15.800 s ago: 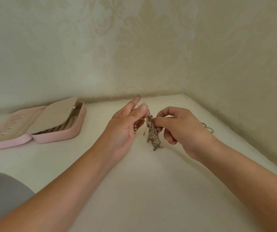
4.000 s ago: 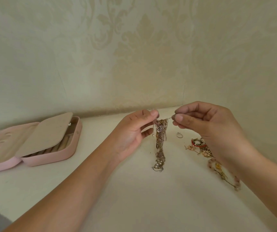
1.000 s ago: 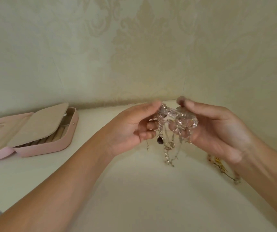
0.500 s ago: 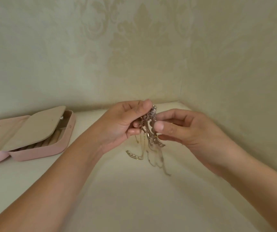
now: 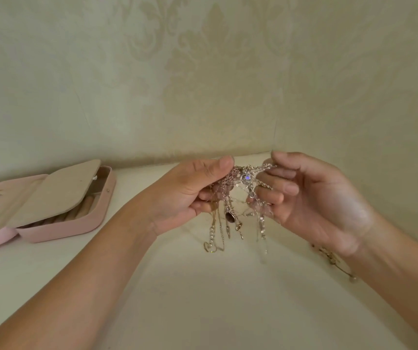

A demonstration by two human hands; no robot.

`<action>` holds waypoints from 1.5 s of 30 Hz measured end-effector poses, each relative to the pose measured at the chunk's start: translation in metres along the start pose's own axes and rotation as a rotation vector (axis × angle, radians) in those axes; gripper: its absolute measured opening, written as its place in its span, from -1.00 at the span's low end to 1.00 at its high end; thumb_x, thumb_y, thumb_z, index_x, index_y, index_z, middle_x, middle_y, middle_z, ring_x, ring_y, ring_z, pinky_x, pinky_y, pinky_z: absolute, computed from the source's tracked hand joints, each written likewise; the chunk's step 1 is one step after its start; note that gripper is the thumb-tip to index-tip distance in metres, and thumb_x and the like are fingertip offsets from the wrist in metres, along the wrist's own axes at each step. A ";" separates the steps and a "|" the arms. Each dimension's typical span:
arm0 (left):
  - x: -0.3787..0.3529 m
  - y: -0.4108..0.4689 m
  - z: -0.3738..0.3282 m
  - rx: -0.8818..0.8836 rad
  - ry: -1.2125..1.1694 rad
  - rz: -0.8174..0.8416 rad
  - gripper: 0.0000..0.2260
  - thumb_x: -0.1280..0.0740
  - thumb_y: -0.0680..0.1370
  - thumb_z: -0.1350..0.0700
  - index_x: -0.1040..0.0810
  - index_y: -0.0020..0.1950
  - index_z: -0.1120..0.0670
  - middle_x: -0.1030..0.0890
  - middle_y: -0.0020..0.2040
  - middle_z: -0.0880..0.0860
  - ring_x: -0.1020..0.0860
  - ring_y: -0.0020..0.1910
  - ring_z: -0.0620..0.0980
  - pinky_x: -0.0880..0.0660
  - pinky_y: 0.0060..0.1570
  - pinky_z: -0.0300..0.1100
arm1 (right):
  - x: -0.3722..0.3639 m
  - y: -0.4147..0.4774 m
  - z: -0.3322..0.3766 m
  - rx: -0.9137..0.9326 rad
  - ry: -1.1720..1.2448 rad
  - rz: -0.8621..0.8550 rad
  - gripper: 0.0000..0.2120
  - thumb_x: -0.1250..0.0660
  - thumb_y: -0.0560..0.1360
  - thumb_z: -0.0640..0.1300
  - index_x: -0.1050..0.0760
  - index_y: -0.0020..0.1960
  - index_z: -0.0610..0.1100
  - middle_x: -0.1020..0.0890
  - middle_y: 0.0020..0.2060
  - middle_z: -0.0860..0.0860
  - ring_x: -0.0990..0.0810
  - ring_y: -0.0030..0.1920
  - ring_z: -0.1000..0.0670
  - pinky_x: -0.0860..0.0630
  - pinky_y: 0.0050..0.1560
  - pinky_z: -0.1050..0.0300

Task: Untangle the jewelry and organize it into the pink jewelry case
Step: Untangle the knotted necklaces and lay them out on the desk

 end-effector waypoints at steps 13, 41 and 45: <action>0.002 -0.003 0.000 0.040 -0.228 0.032 -0.60 -0.64 0.08 -0.16 -0.55 -0.35 0.02 -0.39 -0.49 -0.09 -0.26 -0.58 -0.22 -0.18 -0.62 -0.44 | 0.005 0.001 0.010 0.164 -0.209 -0.214 -0.78 -0.30 0.43 -0.18 -0.43 -0.39 -0.10 -0.55 -0.43 -0.03 -0.60 -0.36 0.01 -0.50 -0.07 0.11; 0.018 -0.009 -0.013 0.035 -0.048 -0.172 -0.91 -0.37 0.20 0.09 -0.48 -0.38 -0.04 -0.42 -0.54 -0.08 -0.20 -0.62 -0.23 -0.07 -0.64 -0.44 | 0.008 -0.004 0.015 0.125 -0.482 -0.224 -0.75 -0.33 0.43 -0.01 -0.59 -0.13 -0.20 -0.65 -0.26 -0.07 -0.61 -0.27 0.00 -0.62 -0.15 0.20; 0.012 -0.008 -0.007 0.124 0.047 0.015 -0.90 -0.38 0.32 0.16 -0.54 -0.29 -0.04 -0.55 -0.43 0.04 -0.18 -0.62 -0.26 -0.12 -0.65 -0.46 | -0.006 -0.003 -0.014 0.000 -0.654 -0.053 -0.62 -0.39 0.36 -0.04 -0.56 0.09 -0.24 -0.70 -0.07 -0.06 -0.65 0.06 0.01 -0.52 0.20 0.14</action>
Point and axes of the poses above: each hand's wrist, its own y-axis towards the middle knuckle, its own x-axis out of the back of the hand, z = x × y, the point moved 2 cm from there along y, towards the middle knuckle
